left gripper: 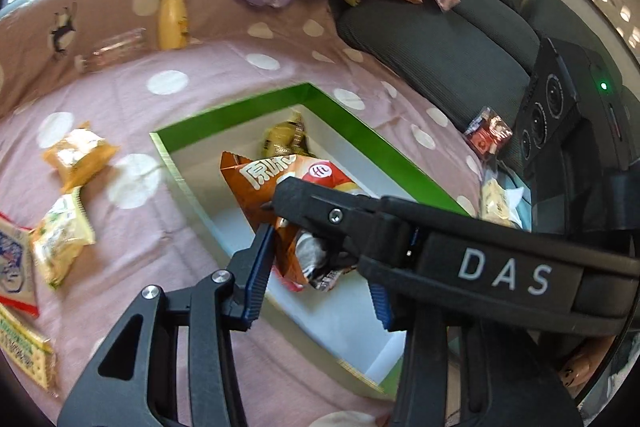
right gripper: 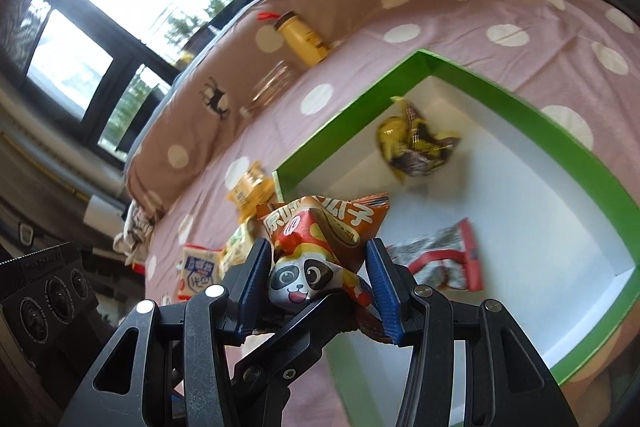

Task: Organize snacks
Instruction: 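Carry the orange panda-print packet with the right gripper over the green-rimmed box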

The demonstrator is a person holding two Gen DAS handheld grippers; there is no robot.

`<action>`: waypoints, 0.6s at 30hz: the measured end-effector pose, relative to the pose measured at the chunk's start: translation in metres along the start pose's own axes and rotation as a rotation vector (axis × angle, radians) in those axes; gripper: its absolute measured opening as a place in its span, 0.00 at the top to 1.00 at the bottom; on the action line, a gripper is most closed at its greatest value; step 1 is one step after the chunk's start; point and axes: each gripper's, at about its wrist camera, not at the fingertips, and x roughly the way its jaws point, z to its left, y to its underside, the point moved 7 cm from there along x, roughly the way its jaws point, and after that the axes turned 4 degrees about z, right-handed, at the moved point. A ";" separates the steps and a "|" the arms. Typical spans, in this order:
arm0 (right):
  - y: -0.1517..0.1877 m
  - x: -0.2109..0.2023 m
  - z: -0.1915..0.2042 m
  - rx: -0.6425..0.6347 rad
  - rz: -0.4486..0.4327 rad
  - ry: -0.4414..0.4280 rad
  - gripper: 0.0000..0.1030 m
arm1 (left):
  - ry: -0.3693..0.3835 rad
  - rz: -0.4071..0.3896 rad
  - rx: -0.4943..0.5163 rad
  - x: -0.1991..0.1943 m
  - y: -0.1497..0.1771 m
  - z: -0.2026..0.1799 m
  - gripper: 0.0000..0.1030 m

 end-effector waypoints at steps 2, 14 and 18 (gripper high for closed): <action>-0.003 -0.003 -0.012 0.028 -0.010 0.019 0.50 | 0.018 0.021 0.010 0.009 -0.001 -0.006 0.58; -0.014 -0.011 -0.063 0.145 -0.030 0.094 0.50 | 0.101 0.134 0.032 0.052 -0.005 -0.029 0.58; -0.014 -0.010 -0.076 0.173 -0.023 0.119 0.50 | 0.126 0.172 0.028 0.065 -0.003 -0.033 0.58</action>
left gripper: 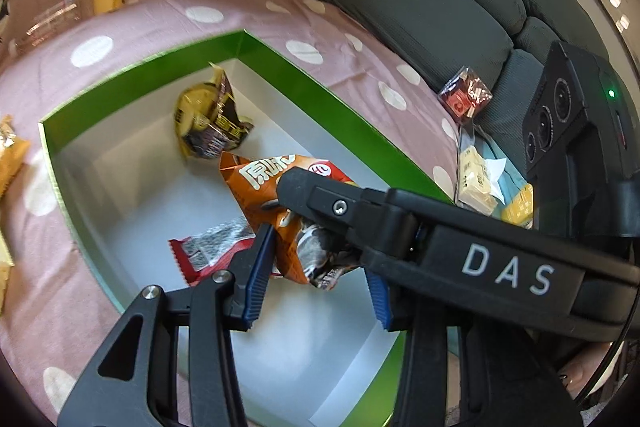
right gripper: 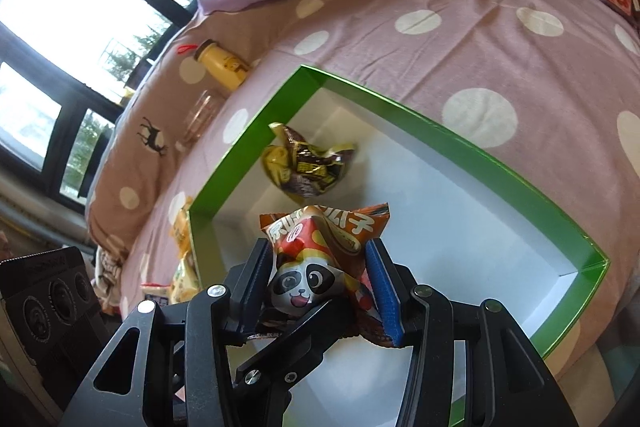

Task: Organize snacks
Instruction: 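Carry the orange panda-print packet with the right gripper over the green-rimmed box, then lower the packet into the box and open the right gripper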

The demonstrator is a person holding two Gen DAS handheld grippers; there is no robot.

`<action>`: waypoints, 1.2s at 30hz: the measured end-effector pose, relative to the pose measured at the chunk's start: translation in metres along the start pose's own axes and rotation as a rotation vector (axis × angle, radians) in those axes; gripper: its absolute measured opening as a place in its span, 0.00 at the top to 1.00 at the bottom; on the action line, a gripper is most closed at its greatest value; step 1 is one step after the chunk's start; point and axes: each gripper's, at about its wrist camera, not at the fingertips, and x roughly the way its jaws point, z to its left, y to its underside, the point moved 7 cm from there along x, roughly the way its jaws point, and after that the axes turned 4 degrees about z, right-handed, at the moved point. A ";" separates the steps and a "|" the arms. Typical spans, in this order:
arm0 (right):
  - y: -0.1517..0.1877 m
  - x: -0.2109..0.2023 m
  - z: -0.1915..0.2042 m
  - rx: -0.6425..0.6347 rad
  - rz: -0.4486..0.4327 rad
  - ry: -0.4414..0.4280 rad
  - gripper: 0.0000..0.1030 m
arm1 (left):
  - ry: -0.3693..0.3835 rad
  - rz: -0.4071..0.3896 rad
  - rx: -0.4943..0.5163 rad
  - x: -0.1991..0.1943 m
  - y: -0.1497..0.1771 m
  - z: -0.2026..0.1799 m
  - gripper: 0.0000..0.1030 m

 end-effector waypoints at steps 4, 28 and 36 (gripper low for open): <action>-0.002 0.003 -0.010 0.019 0.005 0.038 0.50 | 0.006 0.033 -0.003 0.011 -0.001 -0.002 0.58; -0.008 0.002 -0.021 0.059 -0.030 0.109 0.50 | -0.003 0.073 -0.060 0.016 0.003 0.003 0.45; -0.010 -0.009 -0.019 0.053 -0.077 0.117 0.50 | 0.002 0.012 -0.069 -0.016 0.006 0.003 0.16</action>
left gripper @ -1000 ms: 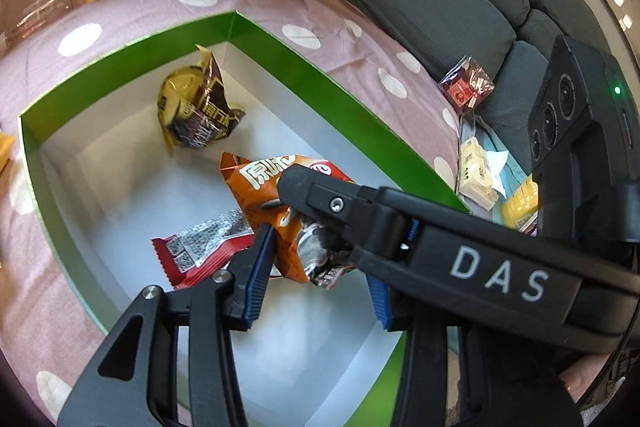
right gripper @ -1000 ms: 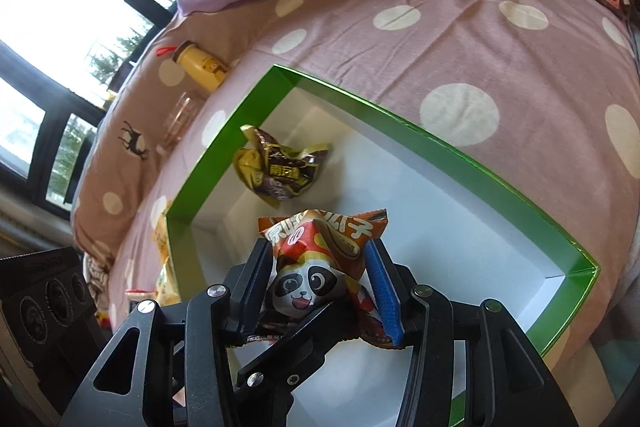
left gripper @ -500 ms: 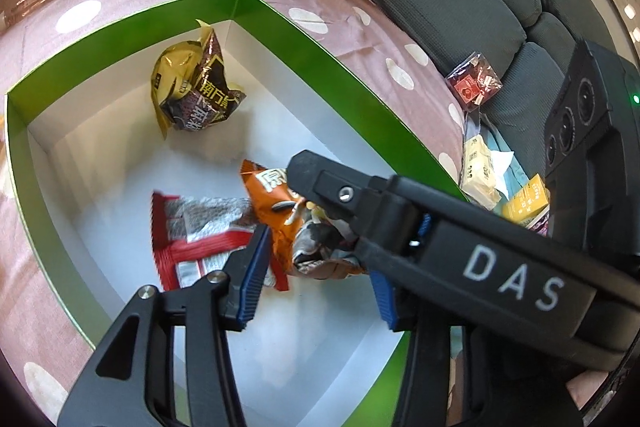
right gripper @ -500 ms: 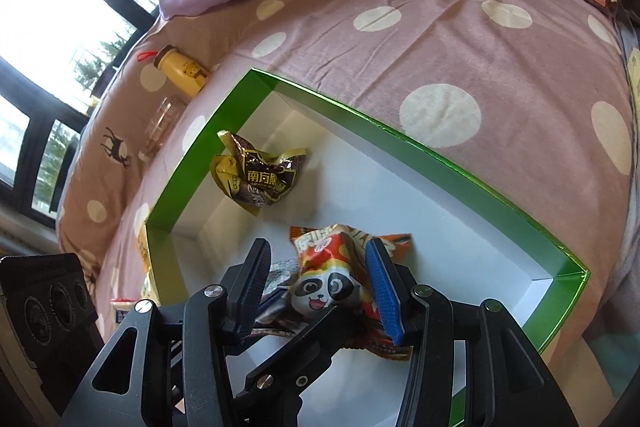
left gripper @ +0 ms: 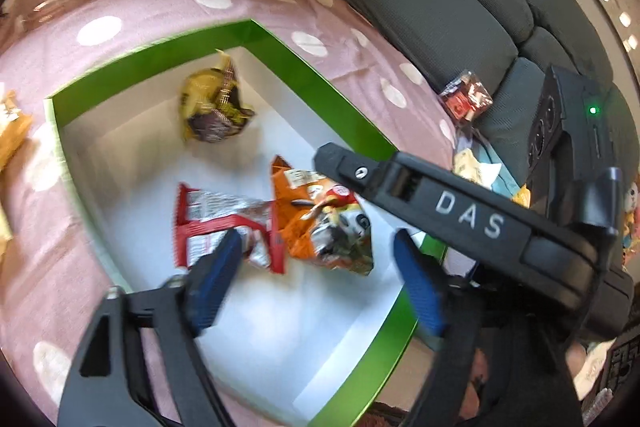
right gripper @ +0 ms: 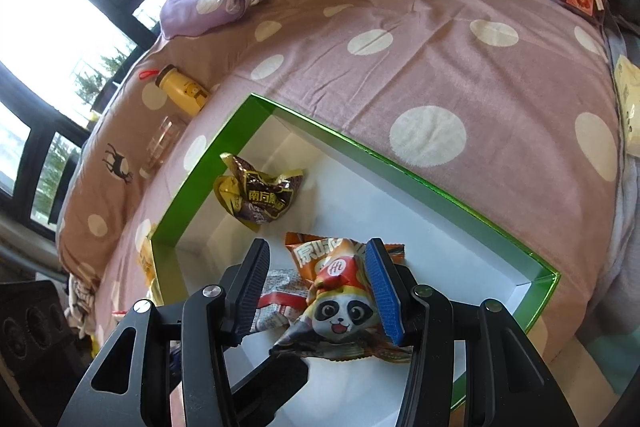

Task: Organize snacks
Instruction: 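Lower the packet into the box and open the right gripper, then move the right gripper back to the yellow square cake packet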

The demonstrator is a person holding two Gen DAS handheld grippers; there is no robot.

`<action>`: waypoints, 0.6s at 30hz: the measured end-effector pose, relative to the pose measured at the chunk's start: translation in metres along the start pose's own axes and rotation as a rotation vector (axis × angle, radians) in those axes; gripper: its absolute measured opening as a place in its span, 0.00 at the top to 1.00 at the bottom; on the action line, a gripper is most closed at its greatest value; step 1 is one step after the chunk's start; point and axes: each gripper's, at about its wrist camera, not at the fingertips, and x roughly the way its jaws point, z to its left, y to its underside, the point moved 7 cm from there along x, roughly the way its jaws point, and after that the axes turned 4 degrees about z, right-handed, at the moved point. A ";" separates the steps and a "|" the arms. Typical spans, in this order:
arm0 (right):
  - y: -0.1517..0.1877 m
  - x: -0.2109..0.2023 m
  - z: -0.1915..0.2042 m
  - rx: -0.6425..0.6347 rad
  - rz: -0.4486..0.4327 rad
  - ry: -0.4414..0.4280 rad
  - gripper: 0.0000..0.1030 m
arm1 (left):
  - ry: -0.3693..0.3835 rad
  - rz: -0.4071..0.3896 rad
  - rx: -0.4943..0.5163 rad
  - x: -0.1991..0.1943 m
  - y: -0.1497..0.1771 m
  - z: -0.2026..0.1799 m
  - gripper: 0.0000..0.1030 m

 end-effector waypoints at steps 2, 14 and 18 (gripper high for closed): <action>0.000 -0.002 0.005 -0.017 -0.008 -0.005 0.50 | 0.001 -0.024 -0.014 -0.011 0.003 0.005 0.15; 0.024 -0.006 0.072 -0.201 0.011 -0.081 0.28 | -0.237 -0.097 -0.261 -0.086 0.082 0.107 0.03; 0.049 0.004 0.109 -0.316 0.057 -0.090 0.27 | -0.367 -0.081 -0.353 -0.095 0.118 0.152 0.02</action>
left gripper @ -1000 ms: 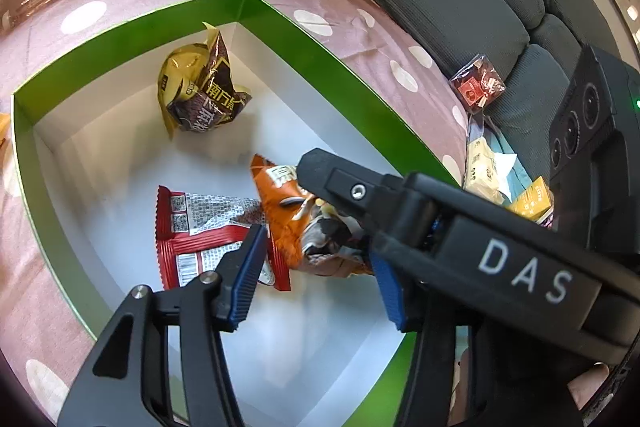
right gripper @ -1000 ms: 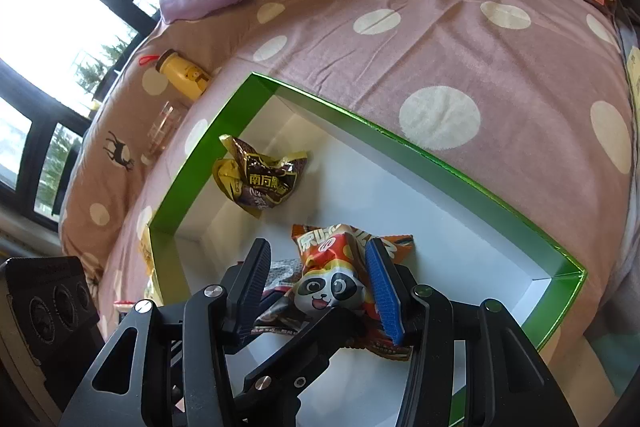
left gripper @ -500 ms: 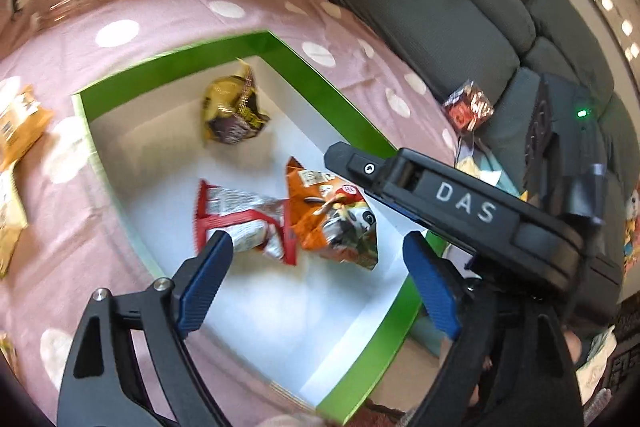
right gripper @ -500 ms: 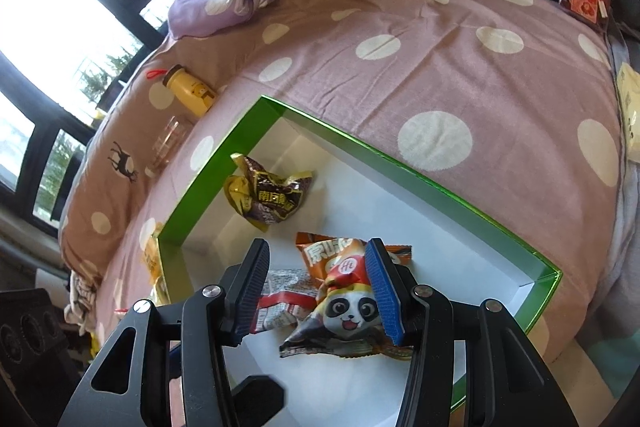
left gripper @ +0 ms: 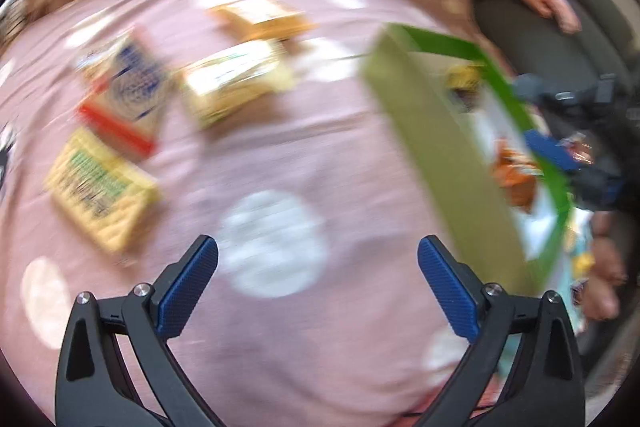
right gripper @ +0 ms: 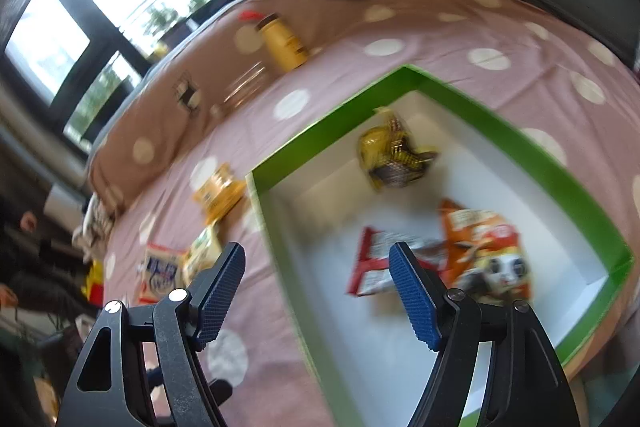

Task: Organize snacks
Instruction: 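Move the right gripper back to the yellow square cake packet, then close the right gripper on the yellow square cake packet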

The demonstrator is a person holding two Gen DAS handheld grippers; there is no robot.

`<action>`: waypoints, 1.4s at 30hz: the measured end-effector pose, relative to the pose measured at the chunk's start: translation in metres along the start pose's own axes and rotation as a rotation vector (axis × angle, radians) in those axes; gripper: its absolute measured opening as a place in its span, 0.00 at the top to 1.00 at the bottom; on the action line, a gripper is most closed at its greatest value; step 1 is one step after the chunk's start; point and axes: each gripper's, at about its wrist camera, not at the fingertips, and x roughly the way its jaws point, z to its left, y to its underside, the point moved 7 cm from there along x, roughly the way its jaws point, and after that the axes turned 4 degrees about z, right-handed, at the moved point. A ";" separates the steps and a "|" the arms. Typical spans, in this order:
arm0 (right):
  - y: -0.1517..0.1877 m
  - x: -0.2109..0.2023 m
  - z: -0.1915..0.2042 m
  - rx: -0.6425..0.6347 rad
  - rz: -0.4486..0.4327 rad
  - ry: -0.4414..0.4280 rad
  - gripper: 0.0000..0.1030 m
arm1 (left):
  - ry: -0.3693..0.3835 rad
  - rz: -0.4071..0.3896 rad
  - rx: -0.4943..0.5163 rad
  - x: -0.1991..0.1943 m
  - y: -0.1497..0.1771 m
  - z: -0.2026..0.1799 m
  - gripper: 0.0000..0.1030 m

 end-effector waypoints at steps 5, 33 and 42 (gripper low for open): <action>0.022 0.035 0.069 -0.197 0.148 -0.037 0.27 | -0.091 0.022 -0.132 0.013 0.009 0.057 0.02; -0.052 0.247 0.159 -0.592 0.507 0.207 0.44 | -0.065 0.055 -0.196 0.010 0.004 0.073 0.01; 0.009 0.119 0.145 -0.569 0.452 0.125 0.44 | -0.091 0.061 -0.162 0.012 0.013 0.062 0.02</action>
